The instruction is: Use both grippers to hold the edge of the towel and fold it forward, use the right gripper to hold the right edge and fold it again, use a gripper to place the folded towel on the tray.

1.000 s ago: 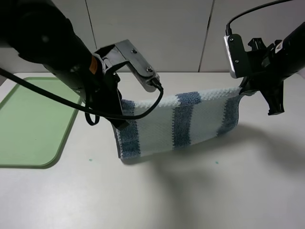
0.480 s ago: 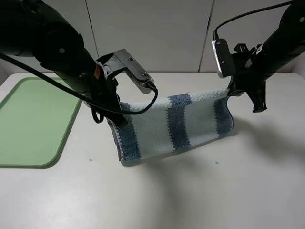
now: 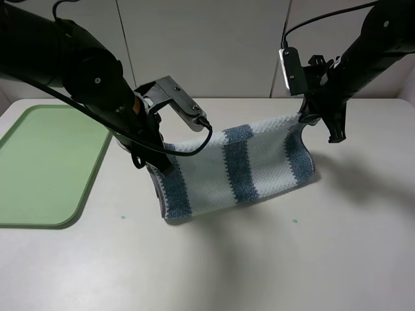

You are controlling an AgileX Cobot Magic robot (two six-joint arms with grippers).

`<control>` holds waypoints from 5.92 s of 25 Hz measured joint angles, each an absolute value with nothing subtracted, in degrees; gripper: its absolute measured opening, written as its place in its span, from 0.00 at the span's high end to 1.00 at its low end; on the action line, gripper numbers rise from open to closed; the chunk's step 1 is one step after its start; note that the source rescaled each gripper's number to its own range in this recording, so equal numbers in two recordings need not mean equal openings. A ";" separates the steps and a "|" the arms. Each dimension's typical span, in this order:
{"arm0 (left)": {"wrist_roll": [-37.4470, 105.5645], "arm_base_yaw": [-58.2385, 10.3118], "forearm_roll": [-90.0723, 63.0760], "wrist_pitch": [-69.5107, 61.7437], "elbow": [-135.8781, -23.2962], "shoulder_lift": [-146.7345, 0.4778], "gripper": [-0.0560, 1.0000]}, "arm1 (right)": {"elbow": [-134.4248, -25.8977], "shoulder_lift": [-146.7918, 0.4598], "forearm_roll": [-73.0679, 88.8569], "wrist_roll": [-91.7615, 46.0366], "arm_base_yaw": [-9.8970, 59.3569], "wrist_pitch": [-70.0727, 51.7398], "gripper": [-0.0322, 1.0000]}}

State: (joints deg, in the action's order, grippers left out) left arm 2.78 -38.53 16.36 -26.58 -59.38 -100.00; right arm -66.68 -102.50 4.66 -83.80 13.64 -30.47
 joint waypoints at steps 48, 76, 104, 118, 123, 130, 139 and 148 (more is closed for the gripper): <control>2.73 -35.42 16.81 -23.46 -59.38 -100.00 0.74 | -73.49 -109.35 22.05 -83.78 13.64 -22.79 0.01; 2.73 -35.42 16.87 -21.76 -59.38 -100.00 0.00 | -73.49 -109.35 22.24 -82.38 13.64 -22.36 0.00; 1.04 -35.42 16.82 -21.28 -59.38 -100.00 0.00 | -73.49 -109.35 22.24 -70.48 13.64 -21.14 0.00; 0.77 -35.42 16.87 -24.50 -59.38 -99.38 0.00 | -73.49 -109.35 22.36 -63.55 13.64 -24.74 0.00; 0.00 -35.42 16.87 -24.74 -59.38 -95.42 0.00 | -73.49 -109.35 22.41 -62.29 13.64 -25.05 0.00; -2.16 -35.42 16.82 -28.30 -59.38 -90.24 0.00 | -73.49 -108.62 22.41 -61.63 13.64 -25.58 0.00; -7.92 -35.42 16.82 -34.55 -59.38 -83.81 0.00 | -73.49 -106.17 22.41 -61.21 13.64 -25.62 0.00; -10.77 -37.65 16.10 -39.68 -59.38 -71.21 0.00 | -73.49 -104.90 22.52 -58.45 13.64 -25.91 0.00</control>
